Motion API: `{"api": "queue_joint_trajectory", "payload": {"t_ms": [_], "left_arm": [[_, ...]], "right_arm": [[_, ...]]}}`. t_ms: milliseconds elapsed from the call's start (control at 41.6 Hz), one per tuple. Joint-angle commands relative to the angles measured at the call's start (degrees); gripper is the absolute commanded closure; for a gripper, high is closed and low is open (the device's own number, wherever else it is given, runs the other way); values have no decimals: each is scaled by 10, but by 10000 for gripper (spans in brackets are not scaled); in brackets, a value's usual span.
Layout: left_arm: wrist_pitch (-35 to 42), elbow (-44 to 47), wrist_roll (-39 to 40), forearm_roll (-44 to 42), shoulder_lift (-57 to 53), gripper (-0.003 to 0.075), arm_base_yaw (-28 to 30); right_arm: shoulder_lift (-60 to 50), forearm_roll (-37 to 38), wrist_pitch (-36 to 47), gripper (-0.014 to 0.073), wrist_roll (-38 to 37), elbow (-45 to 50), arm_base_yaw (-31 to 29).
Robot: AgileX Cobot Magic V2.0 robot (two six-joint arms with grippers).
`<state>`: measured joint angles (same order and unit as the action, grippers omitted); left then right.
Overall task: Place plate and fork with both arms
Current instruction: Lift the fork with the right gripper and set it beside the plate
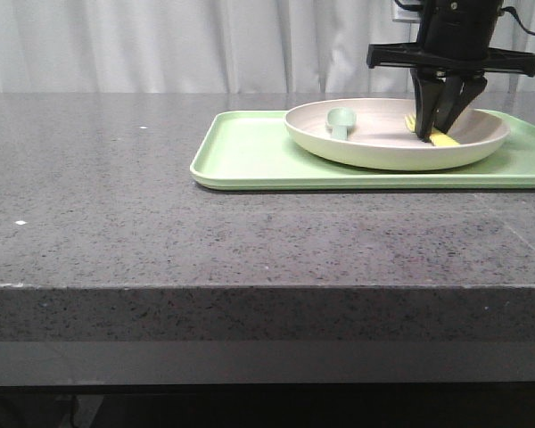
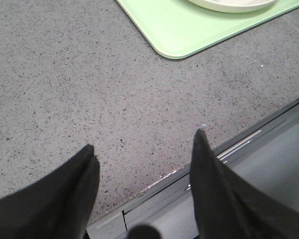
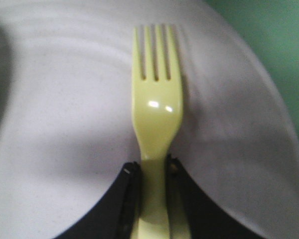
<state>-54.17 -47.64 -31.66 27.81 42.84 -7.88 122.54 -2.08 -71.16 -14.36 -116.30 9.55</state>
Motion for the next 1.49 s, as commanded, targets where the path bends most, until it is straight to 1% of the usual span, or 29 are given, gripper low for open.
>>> {"api": "queue_joint_trajectory", "payload": {"t_ms": [0, 120, 385, 577, 721, 914, 1082, 1467], "left_arm": [[32, -15, 0, 23, -2, 318, 1], [31, -15, 0, 23, -2, 318, 1], [31, -15, 0, 23, -2, 318, 1], [31, -15, 0, 23, -2, 318, 1], [31, -15, 0, 23, -2, 318, 1], [31, -15, 0, 23, -2, 318, 1], [31, -15, 0, 23, -2, 318, 1], [32, -15, 0, 23, -2, 318, 1]], "right_arm": [[-41, 4, -54, 473, 2, -17, 0], [-54, 4, -54, 519, 6, -17, 0], [-123, 4, -54, 526, 34, -17, -3], [-178, 4, -54, 526, 47, -17, -37], [-194, 4, -54, 526, 53, -4, -70], [-186, 4, -52, 526, 79, 56, -98], [-170, 3, -18, 526, 87, 107, -112], [-108, -4, 10, 524, 101, 115, -112]]}}
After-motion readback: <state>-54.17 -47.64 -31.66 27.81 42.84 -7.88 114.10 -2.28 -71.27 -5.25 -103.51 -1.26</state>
